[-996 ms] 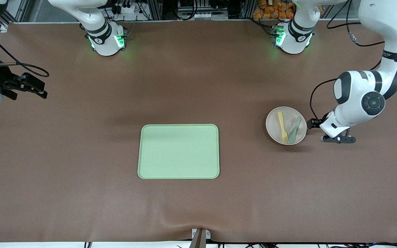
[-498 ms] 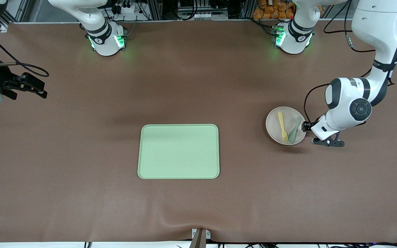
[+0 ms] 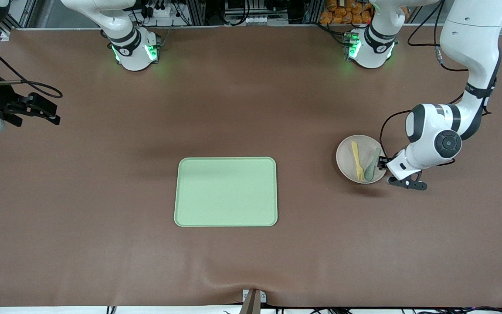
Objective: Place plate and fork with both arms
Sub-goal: 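Grasp the white plate rim with the left gripper and lift it, then carry the plate with the left gripper over the green tray, then lower the plate onto the tray while the right gripper reaches over, then open the left gripper and withdraw while the right gripper reaches the fork, then grasp the yellow fork on the plate with the right gripper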
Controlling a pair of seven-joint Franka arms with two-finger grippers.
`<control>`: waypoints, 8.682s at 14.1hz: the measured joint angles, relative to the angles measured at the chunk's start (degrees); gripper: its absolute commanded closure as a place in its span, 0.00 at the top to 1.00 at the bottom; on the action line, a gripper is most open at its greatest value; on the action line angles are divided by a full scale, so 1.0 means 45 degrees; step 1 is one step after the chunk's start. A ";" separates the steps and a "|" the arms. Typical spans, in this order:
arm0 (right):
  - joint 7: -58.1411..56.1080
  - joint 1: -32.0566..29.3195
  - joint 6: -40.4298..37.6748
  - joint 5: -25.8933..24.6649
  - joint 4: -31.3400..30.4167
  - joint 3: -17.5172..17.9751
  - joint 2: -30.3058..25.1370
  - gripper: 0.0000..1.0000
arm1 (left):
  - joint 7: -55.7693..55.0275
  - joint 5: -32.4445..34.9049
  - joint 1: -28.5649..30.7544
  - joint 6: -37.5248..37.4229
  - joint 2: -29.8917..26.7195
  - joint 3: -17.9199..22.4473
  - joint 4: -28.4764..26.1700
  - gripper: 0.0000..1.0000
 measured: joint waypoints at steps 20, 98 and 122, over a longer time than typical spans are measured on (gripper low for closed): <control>0.0000 0.0072 -0.0049 0.0003 0.0010 -0.0001 -0.0004 1.00 | 0.1114 -0.0808 0.0010 -0.0052 0.0510 -0.0720 0.1176 0.00; 0.4253 0.7669 0.5536 0.1159 0.5810 -0.0479 1.0549 1.00 | -0.3696 0.0627 0.0367 -1.2243 -0.1854 -0.1904 1.1129 1.00; 0.4211 0.8195 0.6808 0.0568 0.5850 -0.0480 1.2645 0.62 | -0.4412 0.0385 0.2066 -1.0596 -0.4980 -0.2179 0.7632 1.00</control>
